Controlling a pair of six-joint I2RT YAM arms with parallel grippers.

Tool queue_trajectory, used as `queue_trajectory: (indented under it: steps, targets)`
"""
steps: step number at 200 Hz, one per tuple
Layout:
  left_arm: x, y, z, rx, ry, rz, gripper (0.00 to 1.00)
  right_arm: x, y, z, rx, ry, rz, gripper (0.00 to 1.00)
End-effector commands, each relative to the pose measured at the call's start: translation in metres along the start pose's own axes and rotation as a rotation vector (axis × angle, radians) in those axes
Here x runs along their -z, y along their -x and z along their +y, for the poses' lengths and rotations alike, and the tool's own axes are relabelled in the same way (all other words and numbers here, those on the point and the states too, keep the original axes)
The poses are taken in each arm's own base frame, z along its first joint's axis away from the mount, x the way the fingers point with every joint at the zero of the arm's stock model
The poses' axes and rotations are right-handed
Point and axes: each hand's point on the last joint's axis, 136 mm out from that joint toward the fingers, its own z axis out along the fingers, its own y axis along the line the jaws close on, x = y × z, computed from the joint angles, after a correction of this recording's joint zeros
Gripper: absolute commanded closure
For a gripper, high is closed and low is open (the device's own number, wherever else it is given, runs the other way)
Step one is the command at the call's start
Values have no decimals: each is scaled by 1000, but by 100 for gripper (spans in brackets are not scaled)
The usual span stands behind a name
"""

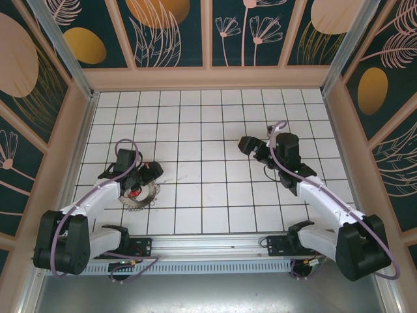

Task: Put the keys on the keyring

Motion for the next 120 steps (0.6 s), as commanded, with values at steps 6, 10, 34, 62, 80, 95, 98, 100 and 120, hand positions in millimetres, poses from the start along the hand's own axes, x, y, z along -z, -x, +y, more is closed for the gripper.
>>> queue_trajectory:
  steps: [6, 10, 34, 62, 80, 95, 98, 100, 120]
  targets:
    - [-2, -19, 6, 0, 8, 76, 13, -3, 6, 13, 4, 4, -16, 9]
    - [-2, -21, 6, -2, 5, 80, 13, -4, 5, 14, 6, 5, -15, 9]
    - [-7, -28, 2, -6, -28, 114, 17, -9, -1, 17, 2, 7, 2, 9]
    - [-13, -38, -1, -4, -57, 165, 20, -17, -8, 22, 8, 10, 24, 9]
    - [-14, -40, -5, 0, -86, 172, 24, -22, -13, 24, 11, 10, 42, 9]
    - [-13, -39, -10, 3, -107, 168, 26, -27, -17, 25, 16, 9, 61, 8]
    - [-12, -39, -10, 5, -112, 167, 26, -28, -18, 26, 17, 9, 65, 9]
    - [-12, -39, -11, 6, -117, 165, 26, -29, -19, 26, 18, 9, 66, 9]
    - [-11, -38, -22, 19, -172, 167, 28, -36, -25, 29, 28, 16, 89, 9]
